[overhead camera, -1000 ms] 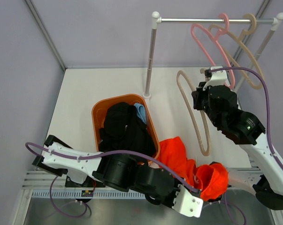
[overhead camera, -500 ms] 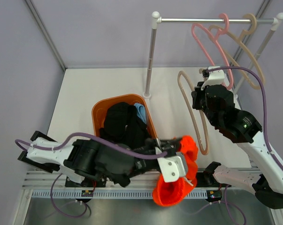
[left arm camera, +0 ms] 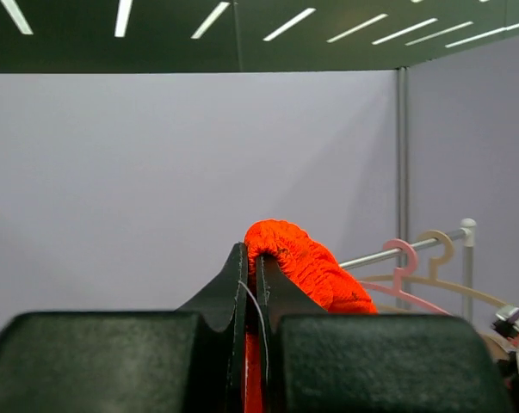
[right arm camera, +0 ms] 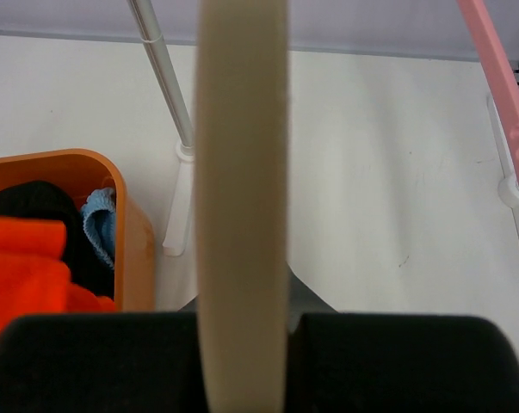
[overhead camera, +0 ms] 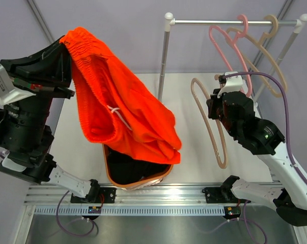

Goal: Remove the shorts from the hanger

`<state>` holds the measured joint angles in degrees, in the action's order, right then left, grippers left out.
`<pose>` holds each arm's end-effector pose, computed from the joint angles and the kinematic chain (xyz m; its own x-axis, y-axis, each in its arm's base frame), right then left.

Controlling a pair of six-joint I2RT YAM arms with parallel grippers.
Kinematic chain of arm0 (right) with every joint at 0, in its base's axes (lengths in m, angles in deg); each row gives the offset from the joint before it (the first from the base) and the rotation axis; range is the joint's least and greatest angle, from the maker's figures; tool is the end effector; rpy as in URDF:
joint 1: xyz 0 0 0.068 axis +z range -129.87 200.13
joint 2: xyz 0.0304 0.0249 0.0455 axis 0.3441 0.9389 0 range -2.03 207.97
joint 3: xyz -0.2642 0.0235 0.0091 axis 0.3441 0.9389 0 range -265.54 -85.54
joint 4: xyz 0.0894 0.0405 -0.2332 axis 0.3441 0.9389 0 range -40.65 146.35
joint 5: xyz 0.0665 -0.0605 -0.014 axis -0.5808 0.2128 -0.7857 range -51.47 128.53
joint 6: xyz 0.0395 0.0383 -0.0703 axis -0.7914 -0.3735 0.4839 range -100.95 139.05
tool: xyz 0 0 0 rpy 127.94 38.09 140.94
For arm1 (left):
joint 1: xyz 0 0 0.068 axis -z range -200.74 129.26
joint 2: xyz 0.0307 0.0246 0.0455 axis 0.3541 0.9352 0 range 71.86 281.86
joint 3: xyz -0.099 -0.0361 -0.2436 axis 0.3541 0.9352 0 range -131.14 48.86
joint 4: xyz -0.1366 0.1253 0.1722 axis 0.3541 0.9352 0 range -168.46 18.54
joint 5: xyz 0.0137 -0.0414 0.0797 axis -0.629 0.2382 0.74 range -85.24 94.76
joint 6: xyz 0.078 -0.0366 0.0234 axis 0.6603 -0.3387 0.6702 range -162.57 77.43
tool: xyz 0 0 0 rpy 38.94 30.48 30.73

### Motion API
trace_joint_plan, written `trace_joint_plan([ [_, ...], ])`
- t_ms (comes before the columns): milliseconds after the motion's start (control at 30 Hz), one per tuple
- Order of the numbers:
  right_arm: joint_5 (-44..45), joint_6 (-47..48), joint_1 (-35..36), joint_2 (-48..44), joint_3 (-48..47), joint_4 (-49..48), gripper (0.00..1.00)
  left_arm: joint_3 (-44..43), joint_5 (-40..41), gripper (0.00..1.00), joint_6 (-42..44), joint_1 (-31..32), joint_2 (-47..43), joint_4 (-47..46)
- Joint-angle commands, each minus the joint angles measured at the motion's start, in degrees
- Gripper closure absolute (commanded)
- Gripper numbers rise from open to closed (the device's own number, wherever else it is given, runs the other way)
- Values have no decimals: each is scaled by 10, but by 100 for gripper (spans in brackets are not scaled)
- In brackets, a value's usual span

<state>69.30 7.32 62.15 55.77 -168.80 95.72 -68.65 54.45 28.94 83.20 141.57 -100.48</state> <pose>0.1787 0.1060 0.4353 -0.3042 -0.0390 -0.9518 -0.1617 0.9868 0.0113 0.0376 -0.1004 0.6868 0.5838 -0.1946 -0.7882 0.4336 0.8955 0.1000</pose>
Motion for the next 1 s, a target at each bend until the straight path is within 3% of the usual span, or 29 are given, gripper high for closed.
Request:
trace_joint_plan([
  [0,-7,2,4,-7,-28,-8,100,75,-9,100,-3,-19,-35,-57],
  [133,-12,-1,4,-9,-31,-3,100,168,-11,100,-77,-78,-98,-37],
  [167,-13,-2,4,-11,-31,-1,100,184,-13,100,-130,-92,-106,-23],
  [333,-18,-9,4,-16,-32,6,100,238,-62,100,-294,-206,-116,140],
  [433,-18,-13,4,-16,-35,13,100,223,-100,100,-376,-269,-92,229],
  [600,-20,-18,4,-28,-37,27,100,83,-175,100,-524,-397,-22,399],
  [700,-21,-21,3,-36,-38,30,100,47,-171,100,-572,-435,-2,462],
  [767,-23,-22,4,-37,-38,32,100,49,-171,100,-617,-457,-1,492],
  [900,-29,-23,4,-37,-38,36,100,64,-242,100,-724,-571,-5,560],
  [967,-32,-25,3,-39,-37,39,100,116,-248,100,-780,-595,-30,566],
])
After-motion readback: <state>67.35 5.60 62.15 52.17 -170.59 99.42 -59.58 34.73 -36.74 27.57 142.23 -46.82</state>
